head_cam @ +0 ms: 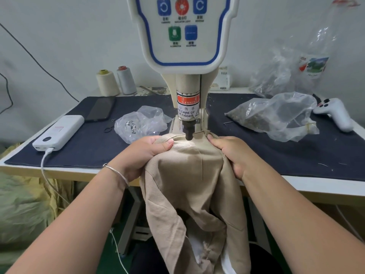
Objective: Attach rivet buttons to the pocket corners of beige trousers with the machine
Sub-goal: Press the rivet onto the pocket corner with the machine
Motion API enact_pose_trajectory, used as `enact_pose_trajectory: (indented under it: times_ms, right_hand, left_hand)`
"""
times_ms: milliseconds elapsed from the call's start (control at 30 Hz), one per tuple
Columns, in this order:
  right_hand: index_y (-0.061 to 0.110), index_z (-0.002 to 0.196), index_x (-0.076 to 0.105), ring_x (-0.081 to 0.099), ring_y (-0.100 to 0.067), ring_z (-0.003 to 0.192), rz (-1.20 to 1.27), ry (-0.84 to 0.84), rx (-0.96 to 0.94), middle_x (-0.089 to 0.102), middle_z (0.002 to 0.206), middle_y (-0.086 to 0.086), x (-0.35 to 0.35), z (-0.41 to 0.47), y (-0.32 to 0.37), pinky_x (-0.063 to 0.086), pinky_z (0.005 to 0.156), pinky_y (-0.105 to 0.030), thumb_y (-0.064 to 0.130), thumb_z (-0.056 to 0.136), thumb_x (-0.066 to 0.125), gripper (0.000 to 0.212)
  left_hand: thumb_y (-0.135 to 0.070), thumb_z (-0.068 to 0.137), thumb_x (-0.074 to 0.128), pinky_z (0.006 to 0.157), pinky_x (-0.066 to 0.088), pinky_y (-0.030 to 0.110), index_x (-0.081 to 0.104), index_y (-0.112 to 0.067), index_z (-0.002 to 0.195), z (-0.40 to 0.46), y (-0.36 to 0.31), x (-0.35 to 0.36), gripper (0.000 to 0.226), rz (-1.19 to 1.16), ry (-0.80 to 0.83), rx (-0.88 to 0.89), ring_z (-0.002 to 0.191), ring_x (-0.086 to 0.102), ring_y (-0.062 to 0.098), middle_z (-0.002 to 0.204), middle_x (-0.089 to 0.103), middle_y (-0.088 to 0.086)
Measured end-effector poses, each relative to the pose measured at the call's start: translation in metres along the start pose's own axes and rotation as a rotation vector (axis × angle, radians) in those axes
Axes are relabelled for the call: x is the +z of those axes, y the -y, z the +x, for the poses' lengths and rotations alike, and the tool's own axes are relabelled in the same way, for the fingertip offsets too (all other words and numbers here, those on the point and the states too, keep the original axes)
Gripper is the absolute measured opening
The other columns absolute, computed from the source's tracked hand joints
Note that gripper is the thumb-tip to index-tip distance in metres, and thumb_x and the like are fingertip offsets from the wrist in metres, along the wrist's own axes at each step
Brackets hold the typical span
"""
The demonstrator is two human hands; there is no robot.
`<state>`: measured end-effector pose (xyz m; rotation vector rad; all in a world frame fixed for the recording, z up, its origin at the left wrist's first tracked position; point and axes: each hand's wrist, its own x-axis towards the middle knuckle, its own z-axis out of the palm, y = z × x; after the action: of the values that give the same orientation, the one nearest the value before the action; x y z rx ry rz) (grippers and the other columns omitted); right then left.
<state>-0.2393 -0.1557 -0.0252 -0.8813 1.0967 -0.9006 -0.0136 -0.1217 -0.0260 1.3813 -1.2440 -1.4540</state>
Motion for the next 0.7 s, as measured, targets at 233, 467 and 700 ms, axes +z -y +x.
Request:
enact_pose_trajectory:
  times_ms: [233,467,700]
  right_hand:
    - [0.002,0.11,0.071,0.07,-0.023,0.098,0.018,0.147,0.058,0.073,0.107,-0.014,-0.01,-0.003,0.004,0.058,0.081,-0.031,0.037,0.082,0.069,0.045]
    - [-0.006,0.102,0.07,0.068,-0.028,0.091,-0.08,-0.066,-0.116,0.072,0.104,-0.021,-0.007,-0.001,-0.003,0.053,0.088,-0.041,0.02,0.085,0.073,0.031]
    - [-0.017,0.112,0.06,0.061,-0.027,0.086,-0.107,-0.146,-0.164,0.067,0.107,-0.029,-0.003,-0.001,-0.003,0.046,0.078,-0.036,0.021,0.089,0.069,0.046]
  left_hand:
    - [-0.048,0.082,0.072,0.098,0.051,0.046,0.076,-0.01,0.104,-0.002,0.001,0.001,0.044,0.138,-0.123,0.011,0.095,0.069,0.028,0.109,0.074,0.02]
    - [-0.049,0.07,0.084,0.064,0.052,0.026,0.067,0.006,0.102,-0.003,-0.001,-0.009,0.066,0.072,-0.033,-0.085,0.074,0.061,0.02,0.089,0.066,0.015]
    - [-0.03,0.079,0.076,0.065,0.058,0.026,0.075,-0.007,0.089,-0.006,-0.002,-0.029,0.025,-0.007,0.165,-0.151,0.075,0.069,0.019,0.089,0.072,0.013]
